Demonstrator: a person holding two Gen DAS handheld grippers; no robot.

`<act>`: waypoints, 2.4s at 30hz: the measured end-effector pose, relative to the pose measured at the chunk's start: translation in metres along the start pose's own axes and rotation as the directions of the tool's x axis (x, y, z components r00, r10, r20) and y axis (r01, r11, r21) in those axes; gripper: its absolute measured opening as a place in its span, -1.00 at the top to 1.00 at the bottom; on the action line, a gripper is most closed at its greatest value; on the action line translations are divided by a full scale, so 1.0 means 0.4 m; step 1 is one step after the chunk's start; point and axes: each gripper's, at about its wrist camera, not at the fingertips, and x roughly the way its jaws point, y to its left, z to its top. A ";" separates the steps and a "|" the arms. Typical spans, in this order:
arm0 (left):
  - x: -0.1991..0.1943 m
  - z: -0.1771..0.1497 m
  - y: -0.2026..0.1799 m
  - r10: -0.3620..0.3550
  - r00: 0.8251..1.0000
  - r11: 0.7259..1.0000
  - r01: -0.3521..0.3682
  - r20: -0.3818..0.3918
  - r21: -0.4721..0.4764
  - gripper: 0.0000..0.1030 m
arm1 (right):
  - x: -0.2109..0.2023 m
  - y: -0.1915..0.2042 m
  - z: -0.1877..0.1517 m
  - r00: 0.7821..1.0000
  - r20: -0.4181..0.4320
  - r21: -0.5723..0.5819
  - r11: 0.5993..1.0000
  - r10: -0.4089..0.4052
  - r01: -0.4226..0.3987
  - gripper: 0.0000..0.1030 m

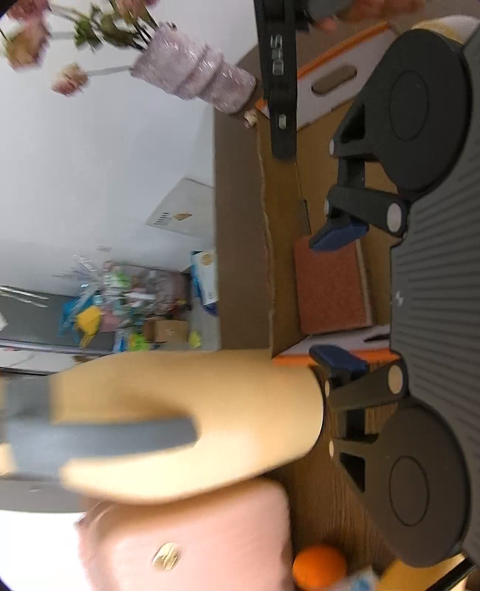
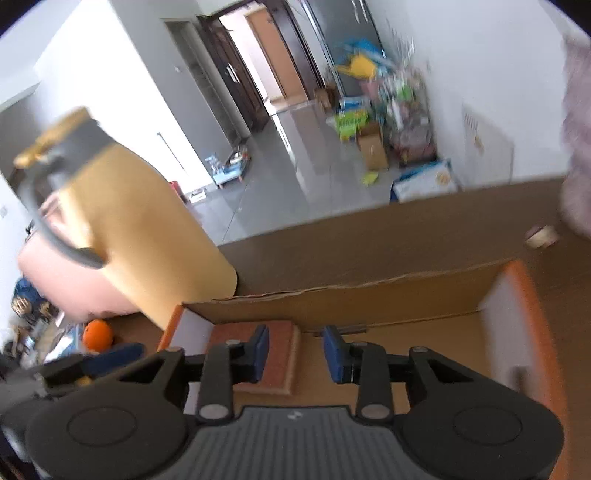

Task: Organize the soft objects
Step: 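Carry the sponge block into the cardboard box and release it, then move both tools back to the lavender cloth on the table, then pinch the lavender cloth with the left tool and lift it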

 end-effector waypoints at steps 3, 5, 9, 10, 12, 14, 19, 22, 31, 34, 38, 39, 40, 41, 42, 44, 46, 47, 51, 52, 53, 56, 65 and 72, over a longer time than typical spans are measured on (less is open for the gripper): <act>-0.141 -0.034 -0.011 0.036 0.994 0.998 -0.040 0.103 0.038 -0.56 | -0.152 -0.003 -0.021 0.997 0.061 -0.076 0.996 -0.044 0.048 0.12; -0.220 -0.064 -0.013 0.084 0.987 0.994 -0.093 0.135 0.056 -0.56 | -0.255 -0.011 -0.045 0.993 0.101 -0.094 0.993 -0.061 0.070 0.02; -0.390 -0.126 -0.016 0.150 0.966 0.986 -0.162 0.209 0.040 -0.71 | -0.454 -0.029 -0.120 0.979 0.191 -0.096 0.992 -0.067 0.087 -0.31; -0.435 -0.144 -0.022 0.161 0.958 0.984 -0.175 0.237 0.041 -0.73 | -0.496 -0.037 -0.141 0.976 0.208 -0.101 0.991 -0.068 0.090 -0.34; -0.521 -0.184 -0.030 0.176 0.943 0.980 -0.194 0.282 0.036 -0.76 | -0.562 -0.043 -0.189 0.967 0.245 -0.111 0.988 -0.076 0.106 -0.42; -0.592 -0.225 -0.048 0.186 0.927 0.978 -0.208 0.324 0.034 -0.81 | -0.616 -0.050 -0.245 0.956 0.281 -0.120 0.985 -0.084 0.122 -0.46; -0.717 -0.360 -0.088 0.204 0.877 0.972 -0.235 0.435 0.019 -0.87 | -0.722 -0.040 -0.389 0.925 0.371 -0.146 0.978 -0.083 0.146 -0.49; -0.783 -0.455 -0.110 0.201 0.845 0.972 -0.234 0.495 0.004 -0.94 | -0.788 -0.021 -0.491 0.892 0.447 -0.175 0.971 -0.068 0.162 -0.65; -0.876 -0.750 -0.192 0.165 0.821 0.974 -0.224 0.546 0.044 -1.00 | -0.898 0.036 -0.846 0.806 0.591 -0.285 0.934 -0.005 0.215 -0.88; -0.870 -0.813 -0.212 0.165 0.837 0.973 -0.225 0.522 0.053 -1.00 | -0.893 0.034 -0.943 0.798 0.601 -0.301 0.936 0.036 0.184 -1.00; -0.856 -0.861 -0.245 0.149 0.862 0.970 -0.222 0.484 0.096 -1.00 | -0.884 0.027 -1.029 0.812 0.584 -0.251 0.950 -0.003 0.184 -1.00; -0.857 -0.874 -0.247 0.150 0.860 0.969 -0.226 0.487 0.102 -1.00 | -0.880 0.025 -1.046 0.813 0.582 -0.248 0.950 -0.009 0.188 -1.00; -0.858 -0.882 -0.245 0.155 0.857 0.969 -0.230 0.491 0.095 -1.00 | -0.876 0.023 -1.064 0.812 0.584 -0.258 0.946 -0.007 0.194 -1.00; -0.857 -0.883 -0.245 0.161 0.857 0.970 -0.230 0.489 0.084 -1.00 | -0.873 0.023 -1.078 0.810 0.586 -0.274 0.941 0.001 0.198 -1.00; -0.855 -0.884 -0.242 0.165 0.859 0.971 -0.227 0.484 0.072 -1.00 | -0.869 0.025 -1.087 0.814 0.581 -0.301 0.933 0.014 0.199 -1.00; -0.848 -0.886 -0.241 0.170 0.860 0.973 -0.223 0.482 0.055 -1.00 | -0.861 0.032 -1.101 0.828 0.559 -0.346 0.918 0.036 0.194 -1.00; -0.836 -0.886 -0.239 0.180 0.862 0.973 -0.227 0.475 0.043 -1.00 | -0.851 0.039 -1.105 0.839 0.541 -0.369 0.912 0.054 0.179 -1.00; -0.829 -0.889 -0.237 0.181 0.865 0.973 -0.226 0.468 0.040 -1.00 | -0.842 0.039 -1.104 0.843 0.535 -0.372 0.913 0.060 0.170 -1.00; -0.792 -0.885 -0.223 0.191 0.879 0.973 -0.229 0.436 0.036 -1.00 | -0.793 0.023 -1.075 0.881 0.468 -0.322 0.941 0.063 0.104 -0.99; -0.781 -0.882 -0.217 0.194 0.882 0.973 -0.230 0.430 0.034 -1.00 | -0.783 0.016 -1.067 0.886 0.459 -0.296 0.952 0.068 0.081 -0.94; -0.772 -0.877 -0.210 0.195 0.884 0.973 -0.229 0.426 0.029 -1.00 | -0.773 0.009 -1.056 0.888 0.453 -0.263 0.964 0.079 0.049 -0.84; -0.732 -0.843 -0.173 0.181 0.899 0.981 -0.194 0.398 -0.007 -1.00 | -0.742 0.001 -1.005 0.891 0.439 -0.214 0.977 0.117 -0.023 -0.59; -0.481 -0.581 -0.015 0.023 0.960 0.997 -0.001 0.280 -0.078 -0.80 | -0.447 0.098 -0.717 0.930 0.314 -0.240 0.964 0.192 -0.118 -0.12; -0.243 -0.490 0.101 -0.098 0.990 0.961 0.121 0.103 -0.247 -0.38 | -0.188 0.127 -0.554 0.982 0.182 -0.185 0.983 0.044 -0.010 -0.01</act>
